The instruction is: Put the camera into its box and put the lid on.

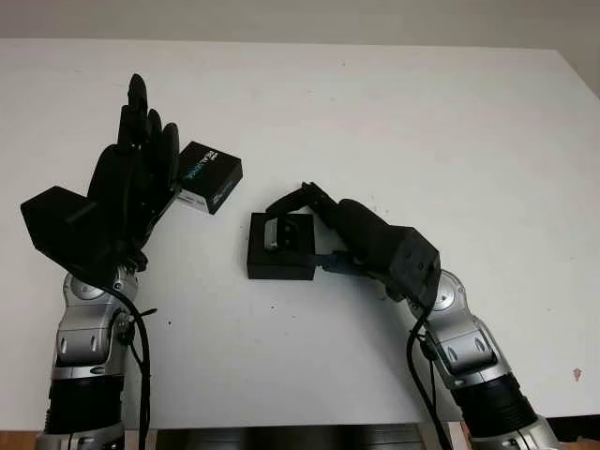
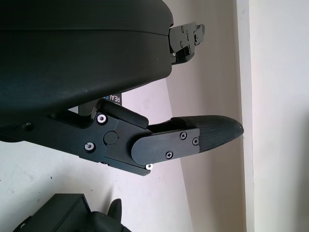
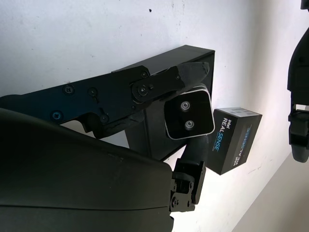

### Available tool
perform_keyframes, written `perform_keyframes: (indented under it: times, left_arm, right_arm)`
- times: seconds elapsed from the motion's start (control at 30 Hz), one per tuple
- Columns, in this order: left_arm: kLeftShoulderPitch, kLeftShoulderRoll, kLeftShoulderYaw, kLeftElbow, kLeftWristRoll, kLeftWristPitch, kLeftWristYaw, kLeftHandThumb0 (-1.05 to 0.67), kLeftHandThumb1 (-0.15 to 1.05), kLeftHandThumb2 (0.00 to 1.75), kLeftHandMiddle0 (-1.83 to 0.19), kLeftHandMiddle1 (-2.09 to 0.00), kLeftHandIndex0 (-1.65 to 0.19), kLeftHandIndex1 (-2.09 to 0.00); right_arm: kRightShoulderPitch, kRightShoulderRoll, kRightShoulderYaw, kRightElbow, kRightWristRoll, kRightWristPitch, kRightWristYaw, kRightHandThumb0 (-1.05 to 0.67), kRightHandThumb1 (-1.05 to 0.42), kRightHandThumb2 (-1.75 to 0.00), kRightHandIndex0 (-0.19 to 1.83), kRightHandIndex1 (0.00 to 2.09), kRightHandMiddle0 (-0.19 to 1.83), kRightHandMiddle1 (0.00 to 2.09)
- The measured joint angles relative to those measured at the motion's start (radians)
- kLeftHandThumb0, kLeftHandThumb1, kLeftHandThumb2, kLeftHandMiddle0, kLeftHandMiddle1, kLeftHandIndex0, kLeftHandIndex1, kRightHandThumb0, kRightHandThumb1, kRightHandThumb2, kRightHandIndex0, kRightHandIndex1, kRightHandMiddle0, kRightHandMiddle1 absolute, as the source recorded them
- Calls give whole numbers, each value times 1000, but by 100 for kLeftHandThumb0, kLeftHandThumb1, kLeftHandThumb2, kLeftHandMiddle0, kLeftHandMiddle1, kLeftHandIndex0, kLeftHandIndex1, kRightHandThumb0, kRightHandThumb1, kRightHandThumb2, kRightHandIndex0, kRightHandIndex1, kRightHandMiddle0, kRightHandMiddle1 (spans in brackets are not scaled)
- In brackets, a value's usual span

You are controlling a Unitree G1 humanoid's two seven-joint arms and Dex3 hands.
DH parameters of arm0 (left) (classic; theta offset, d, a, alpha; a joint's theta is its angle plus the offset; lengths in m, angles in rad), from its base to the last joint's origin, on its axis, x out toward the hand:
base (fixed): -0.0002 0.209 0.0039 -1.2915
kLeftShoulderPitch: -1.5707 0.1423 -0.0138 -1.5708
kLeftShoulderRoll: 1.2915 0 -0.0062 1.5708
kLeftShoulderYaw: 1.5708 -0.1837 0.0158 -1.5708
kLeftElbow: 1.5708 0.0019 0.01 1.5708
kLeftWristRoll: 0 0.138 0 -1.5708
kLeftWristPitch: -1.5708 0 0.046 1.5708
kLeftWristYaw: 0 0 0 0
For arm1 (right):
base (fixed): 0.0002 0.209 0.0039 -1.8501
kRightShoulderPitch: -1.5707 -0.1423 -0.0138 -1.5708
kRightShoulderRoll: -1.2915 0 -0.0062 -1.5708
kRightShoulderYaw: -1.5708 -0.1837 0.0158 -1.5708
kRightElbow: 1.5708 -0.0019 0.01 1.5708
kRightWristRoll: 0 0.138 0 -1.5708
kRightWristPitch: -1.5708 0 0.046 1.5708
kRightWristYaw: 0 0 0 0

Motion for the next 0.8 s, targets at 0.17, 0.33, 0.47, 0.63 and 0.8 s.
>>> perform_keyframes:
  times: [0.17,0.33,0.47,0.63,0.8]
  left_arm:
    - [0,0,0,-1,2,0,2,-71,105,61,19,0,19,0]
    - [0,0,0,-1,0,1,3,-71,105,59,19,0,19,0]
    - [2,0,0,-3,0,0,4,-70,105,59,19,0,19,0]
    - [7,0,0,-3,0,1,4,-70,105,59,19,0,19,0]
    - [10,0,1,-3,0,0,4,-69,105,58,19,0,19,0]
  right_arm:
    - [5,0,-1,-4,3,0,2,-61,-101,-5,-18,4,-19,79]
    - [18,11,-1,-5,0,-7,-34,-61,-99,-5,-12,7,-16,89]
    - [61,29,6,0,-61,-98,-146,-56,-96,-5,-5,9,-13,96]
    - [97,11,47,54,-273,-385,-403,-52,-94,-6,0,10,-19,117]
    - [103,-7,75,108,-442,-521,-581,-53,-93,-5,7,12,-19,124]
